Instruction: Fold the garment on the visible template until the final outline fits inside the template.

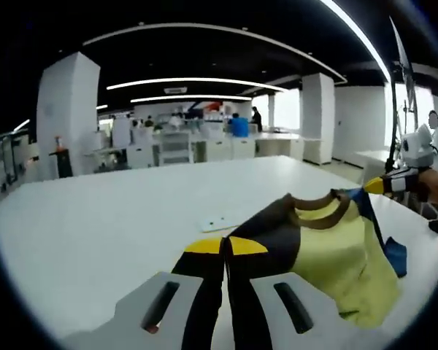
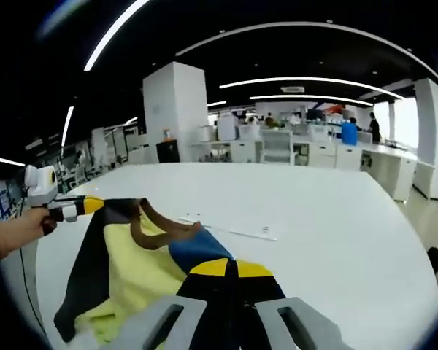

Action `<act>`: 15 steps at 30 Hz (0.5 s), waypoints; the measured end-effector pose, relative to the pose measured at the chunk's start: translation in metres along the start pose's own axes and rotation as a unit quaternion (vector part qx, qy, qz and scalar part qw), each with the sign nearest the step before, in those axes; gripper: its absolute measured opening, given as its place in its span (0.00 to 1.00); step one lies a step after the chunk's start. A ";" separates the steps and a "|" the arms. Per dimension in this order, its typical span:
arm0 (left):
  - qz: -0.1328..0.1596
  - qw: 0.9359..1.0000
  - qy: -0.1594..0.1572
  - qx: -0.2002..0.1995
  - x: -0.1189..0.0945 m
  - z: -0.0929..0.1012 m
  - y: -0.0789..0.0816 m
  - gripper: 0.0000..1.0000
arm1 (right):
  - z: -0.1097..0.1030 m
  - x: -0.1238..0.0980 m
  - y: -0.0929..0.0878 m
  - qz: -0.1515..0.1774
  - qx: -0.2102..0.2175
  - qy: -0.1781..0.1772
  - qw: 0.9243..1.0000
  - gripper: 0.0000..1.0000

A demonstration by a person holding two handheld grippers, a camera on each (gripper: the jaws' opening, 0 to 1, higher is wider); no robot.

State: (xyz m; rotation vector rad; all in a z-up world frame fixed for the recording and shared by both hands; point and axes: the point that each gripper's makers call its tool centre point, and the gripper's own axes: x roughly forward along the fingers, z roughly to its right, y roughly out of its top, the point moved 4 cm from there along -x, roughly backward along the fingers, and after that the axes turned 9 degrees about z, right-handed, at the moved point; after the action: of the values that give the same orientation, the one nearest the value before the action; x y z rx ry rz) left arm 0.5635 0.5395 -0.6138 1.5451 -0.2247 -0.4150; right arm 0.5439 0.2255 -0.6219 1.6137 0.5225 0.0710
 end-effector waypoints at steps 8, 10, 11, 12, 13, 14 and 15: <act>-0.019 1.000 -0.003 -0.024 0.029 -0.005 -0.030 0.00 | 0.016 0.032 -0.025 -0.030 0.054 -0.021 0.998 0.00; -0.028 0.999 -0.007 -0.033 0.035 -0.006 -0.040 0.00 | 0.018 0.038 -0.030 -0.036 0.058 -0.022 0.997 0.00; -0.036 0.999 -0.007 -0.028 0.038 -0.008 -0.047 0.00 | 0.019 0.042 -0.034 -0.039 0.059 -0.023 0.997 0.00; -0.043 0.999 -0.007 -0.021 0.040 -0.009 -0.053 0.00 | 0.020 0.044 -0.036 -0.043 0.059 -0.024 0.997 0.00; -0.051 0.998 -0.004 -0.024 0.043 -0.010 -0.059 0.00 | 0.022 0.048 -0.040 -0.047 0.057 -0.024 0.997 0.00; -0.052 0.998 -0.006 -0.029 0.044 -0.010 -0.062 0.00 | 0.023 0.050 -0.042 -0.052 0.054 -0.023 0.997 0.00; -0.054 0.998 -0.005 -0.034 0.046 -0.011 -0.066 0.00 | 0.024 0.053 -0.047 -0.060 0.054 -0.025 0.996 0.00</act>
State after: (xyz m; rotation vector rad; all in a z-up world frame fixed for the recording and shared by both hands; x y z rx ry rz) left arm 0.6019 0.5329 -0.6851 1.4929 -0.1328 -0.5102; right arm 0.5861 0.2238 -0.6836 1.6805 0.5920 -0.0888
